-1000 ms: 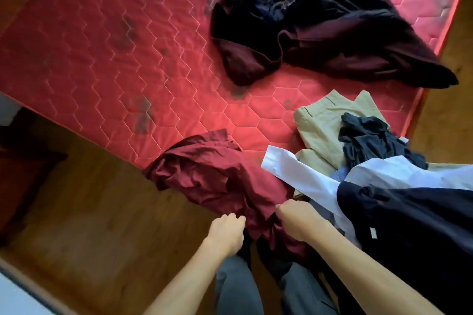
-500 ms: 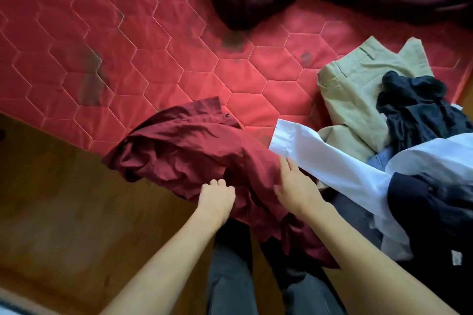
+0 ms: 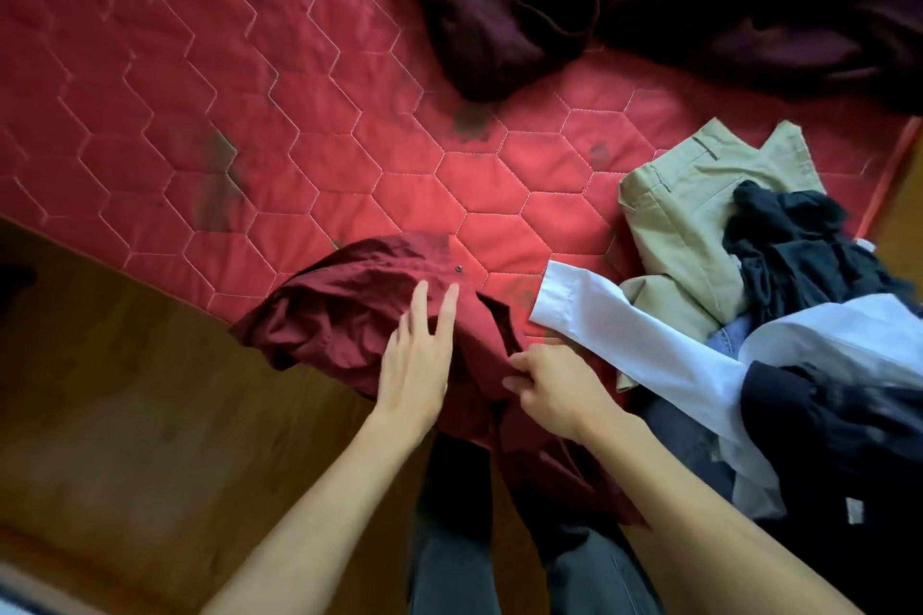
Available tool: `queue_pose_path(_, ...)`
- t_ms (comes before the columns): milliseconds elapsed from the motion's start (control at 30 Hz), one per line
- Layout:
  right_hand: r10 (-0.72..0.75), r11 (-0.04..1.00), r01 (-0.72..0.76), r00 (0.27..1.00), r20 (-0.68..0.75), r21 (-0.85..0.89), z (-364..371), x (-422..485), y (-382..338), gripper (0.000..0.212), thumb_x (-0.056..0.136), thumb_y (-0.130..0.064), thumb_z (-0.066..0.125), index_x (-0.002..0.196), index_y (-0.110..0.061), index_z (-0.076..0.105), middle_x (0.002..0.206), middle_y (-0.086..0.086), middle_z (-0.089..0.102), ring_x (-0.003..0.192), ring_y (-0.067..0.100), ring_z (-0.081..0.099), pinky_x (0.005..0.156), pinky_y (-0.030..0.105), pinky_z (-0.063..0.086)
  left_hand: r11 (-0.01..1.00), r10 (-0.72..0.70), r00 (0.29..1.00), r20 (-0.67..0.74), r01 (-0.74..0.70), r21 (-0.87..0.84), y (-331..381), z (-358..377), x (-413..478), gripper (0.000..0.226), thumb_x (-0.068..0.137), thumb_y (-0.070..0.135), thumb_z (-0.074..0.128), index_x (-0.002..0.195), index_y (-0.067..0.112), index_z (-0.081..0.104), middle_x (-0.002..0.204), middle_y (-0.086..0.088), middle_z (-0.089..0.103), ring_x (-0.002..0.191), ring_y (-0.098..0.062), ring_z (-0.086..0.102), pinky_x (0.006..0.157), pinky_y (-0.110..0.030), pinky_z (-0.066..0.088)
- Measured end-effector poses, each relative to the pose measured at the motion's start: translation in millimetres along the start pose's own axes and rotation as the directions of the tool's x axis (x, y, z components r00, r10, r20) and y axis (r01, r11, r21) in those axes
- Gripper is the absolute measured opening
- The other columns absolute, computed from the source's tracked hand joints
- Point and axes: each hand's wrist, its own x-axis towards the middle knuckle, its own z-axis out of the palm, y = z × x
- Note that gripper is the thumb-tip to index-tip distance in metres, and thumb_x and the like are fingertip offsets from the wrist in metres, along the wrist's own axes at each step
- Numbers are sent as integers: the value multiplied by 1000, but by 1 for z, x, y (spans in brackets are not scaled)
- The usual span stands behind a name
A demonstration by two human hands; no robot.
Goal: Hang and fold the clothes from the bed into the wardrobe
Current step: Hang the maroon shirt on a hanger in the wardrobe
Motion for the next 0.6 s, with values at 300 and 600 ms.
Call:
queue_pose_path(300,-306,952,305,950,58,30,-102,-107,-73,34,73,-43,72,69,-13,56,68,3,60,64,19,51,61,36,42,923,293,955,36,-273,-271,21,-110,-36,43,70,-2,60,108,19,63,156,-7,36,145,-26,31,116,-44,30)
queue_pose_path(600,-340,938,343,938,-72,45,-183,-185,-87,33,68,-23,67,51,-20,39,49,-12,44,52,9,40,53,19,30,918,59,988,-143,-110,-382,16,-242,-124,19,77,25,67,76,24,48,69,10,59,64,-12,57,63,-36,50)
